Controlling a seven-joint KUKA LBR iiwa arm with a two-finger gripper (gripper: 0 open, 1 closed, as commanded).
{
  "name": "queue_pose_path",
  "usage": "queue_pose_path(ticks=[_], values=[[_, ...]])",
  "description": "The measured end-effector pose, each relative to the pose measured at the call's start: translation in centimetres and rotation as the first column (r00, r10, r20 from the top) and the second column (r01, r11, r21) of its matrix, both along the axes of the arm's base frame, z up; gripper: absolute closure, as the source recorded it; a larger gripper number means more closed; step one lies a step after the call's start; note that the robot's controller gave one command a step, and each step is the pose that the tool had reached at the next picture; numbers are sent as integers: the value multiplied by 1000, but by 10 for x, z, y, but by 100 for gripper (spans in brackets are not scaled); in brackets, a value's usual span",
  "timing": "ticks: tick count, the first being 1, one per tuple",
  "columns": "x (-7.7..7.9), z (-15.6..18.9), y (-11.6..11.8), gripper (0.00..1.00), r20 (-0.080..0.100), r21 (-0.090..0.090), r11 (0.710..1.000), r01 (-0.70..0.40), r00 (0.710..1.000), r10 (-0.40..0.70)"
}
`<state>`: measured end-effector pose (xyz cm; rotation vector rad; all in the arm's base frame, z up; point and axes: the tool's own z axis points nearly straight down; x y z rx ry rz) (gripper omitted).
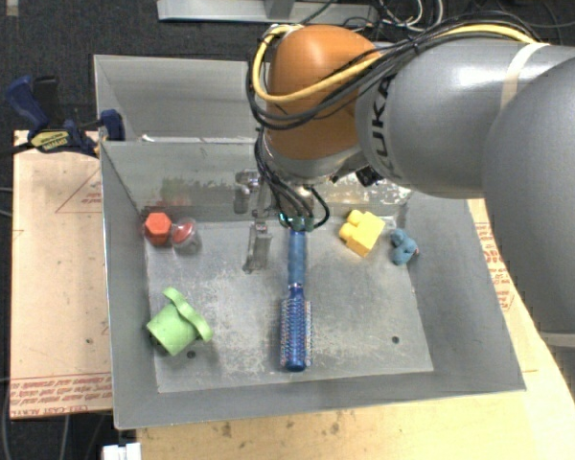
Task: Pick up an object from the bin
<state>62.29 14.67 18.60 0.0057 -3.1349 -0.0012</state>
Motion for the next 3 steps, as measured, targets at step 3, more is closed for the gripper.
queue_pose_path(ticks=[3], values=[[-85, -87, 89, 0, 5, 0, 998, 63, 998, -63]])
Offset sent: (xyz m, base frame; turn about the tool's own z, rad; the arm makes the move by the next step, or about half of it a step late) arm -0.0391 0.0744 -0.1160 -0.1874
